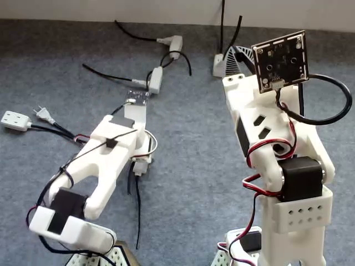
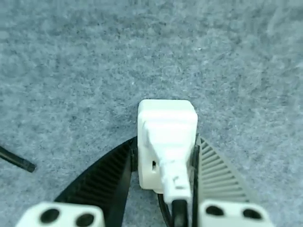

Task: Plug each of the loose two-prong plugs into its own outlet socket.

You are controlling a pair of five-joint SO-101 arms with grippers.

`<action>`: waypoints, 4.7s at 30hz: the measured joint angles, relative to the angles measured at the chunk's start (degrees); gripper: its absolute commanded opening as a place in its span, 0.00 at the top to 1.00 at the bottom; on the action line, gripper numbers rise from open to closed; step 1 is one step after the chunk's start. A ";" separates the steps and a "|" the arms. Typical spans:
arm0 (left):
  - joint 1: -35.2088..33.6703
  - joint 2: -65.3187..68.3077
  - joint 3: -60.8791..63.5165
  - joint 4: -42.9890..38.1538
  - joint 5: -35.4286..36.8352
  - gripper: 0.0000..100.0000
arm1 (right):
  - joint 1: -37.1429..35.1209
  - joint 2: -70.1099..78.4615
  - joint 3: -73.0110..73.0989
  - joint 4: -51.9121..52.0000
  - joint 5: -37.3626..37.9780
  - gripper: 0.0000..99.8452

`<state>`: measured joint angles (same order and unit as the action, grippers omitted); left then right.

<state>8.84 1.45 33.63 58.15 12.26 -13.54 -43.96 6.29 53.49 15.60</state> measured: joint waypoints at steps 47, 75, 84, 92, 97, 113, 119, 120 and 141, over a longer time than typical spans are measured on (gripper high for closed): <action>-3.08 68.31 -112.26 22.15 -11.52 0.70 | 0.18 0.00 0.00 0.00 0.00 0.99; -43.34 59.69 -124.04 42.29 -6.59 0.69 | 0.18 0.00 0.35 0.00 0.00 0.99; -54.24 59.69 -109.71 42.29 3.16 0.69 | -2.99 0.00 0.35 0.70 0.00 0.99; -55.30 59.69 -103.74 42.11 9.58 0.69 | -3.34 0.00 0.35 0.70 0.00 0.99; -55.38 59.87 -98.90 36.22 14.07 0.69 | -3.34 0.00 0.35 0.70 0.00 0.99; -55.12 63.82 -98.20 26.11 15.21 0.99 | -3.43 0.00 0.35 0.70 0.00 0.99; -54.51 63.82 -100.48 27.78 10.64 0.99 | -3.43 0.00 0.35 0.70 0.00 0.99; -54.07 63.82 -101.80 29.45 9.76 0.99 | -3.43 0.00 0.35 0.70 0.00 0.99; -34.99 10.90 -75.69 43.69 7.82 0.99 | -3.43 0.00 0.35 0.70 0.00 0.99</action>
<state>-26.15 12.35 -42.07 101.85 20.09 -16.97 -43.96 6.64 54.20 15.60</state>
